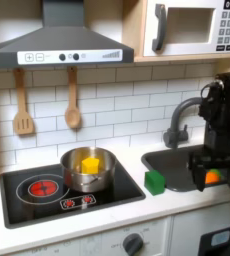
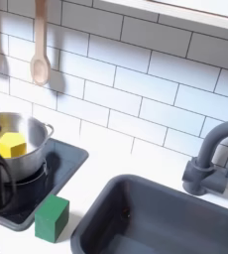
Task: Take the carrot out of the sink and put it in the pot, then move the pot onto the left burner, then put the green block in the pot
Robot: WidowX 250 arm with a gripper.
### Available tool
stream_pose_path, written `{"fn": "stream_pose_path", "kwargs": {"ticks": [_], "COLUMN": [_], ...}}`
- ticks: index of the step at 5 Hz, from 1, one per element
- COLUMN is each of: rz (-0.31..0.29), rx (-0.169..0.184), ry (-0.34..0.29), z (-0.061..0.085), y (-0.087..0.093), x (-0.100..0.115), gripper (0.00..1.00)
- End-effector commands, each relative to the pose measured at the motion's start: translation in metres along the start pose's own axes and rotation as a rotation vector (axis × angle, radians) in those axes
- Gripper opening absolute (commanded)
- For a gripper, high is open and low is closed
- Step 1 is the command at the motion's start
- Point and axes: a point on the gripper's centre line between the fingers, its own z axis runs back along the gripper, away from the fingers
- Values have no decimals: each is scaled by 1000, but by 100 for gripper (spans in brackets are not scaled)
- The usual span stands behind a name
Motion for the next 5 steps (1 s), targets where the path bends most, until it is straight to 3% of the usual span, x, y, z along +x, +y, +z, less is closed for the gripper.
{"fn": "stream_pose_path", "kwargs": {"ticks": [1,2,5], "rz": [-72,-80,-86], "rx": [-18,-9,-51], "ry": [30,8,-3], "z": [-10,-7,-2], "y": [-12,-15,-25], "x": [25,44,93], "gripper": [100,100,100]}}
